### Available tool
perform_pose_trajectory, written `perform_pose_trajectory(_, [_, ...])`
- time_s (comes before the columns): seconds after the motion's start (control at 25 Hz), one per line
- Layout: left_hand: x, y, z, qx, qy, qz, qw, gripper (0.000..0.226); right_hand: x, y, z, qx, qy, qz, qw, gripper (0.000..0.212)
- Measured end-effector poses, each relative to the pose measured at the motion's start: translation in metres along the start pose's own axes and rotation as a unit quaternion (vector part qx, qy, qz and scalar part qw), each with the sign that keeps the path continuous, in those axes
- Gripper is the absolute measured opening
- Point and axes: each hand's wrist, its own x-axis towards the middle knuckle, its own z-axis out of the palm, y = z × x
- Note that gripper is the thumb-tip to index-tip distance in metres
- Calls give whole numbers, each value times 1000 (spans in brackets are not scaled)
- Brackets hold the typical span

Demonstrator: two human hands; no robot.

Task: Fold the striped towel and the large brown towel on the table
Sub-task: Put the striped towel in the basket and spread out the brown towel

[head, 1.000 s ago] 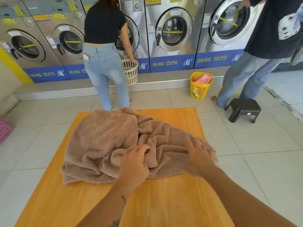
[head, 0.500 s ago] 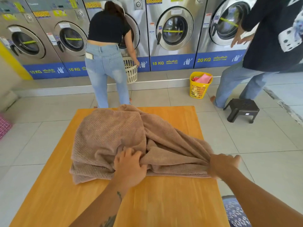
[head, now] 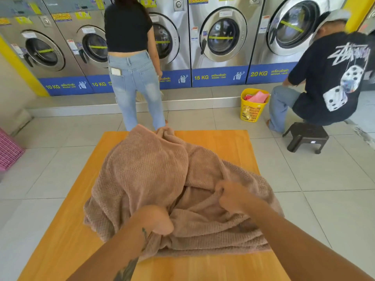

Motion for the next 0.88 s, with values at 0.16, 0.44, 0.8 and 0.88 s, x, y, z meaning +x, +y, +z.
perform_pose_trajectory(0.16, [-8, 17, -30, -143, 138, 143, 970, 19, 23, 17, -14, -94, 104, 48, 989, 49])
perform_pose_trajectory(0.44, [28, 44, -47, -257, 245, 259, 898, 43, 0, -2, 31, -105, -20, -68, 992, 50])
perform_pose_trajectory(0.8, [61, 32, -10, -69, 298, 124, 944, 27, 31, -1, 26, -47, 116, 15, 992, 33])
perform_pose_trajectory(0.88, [62, 24, -5, -162, 360, 141, 908, 19, 34, -6, 30, 35, 94, 42, 994, 34])
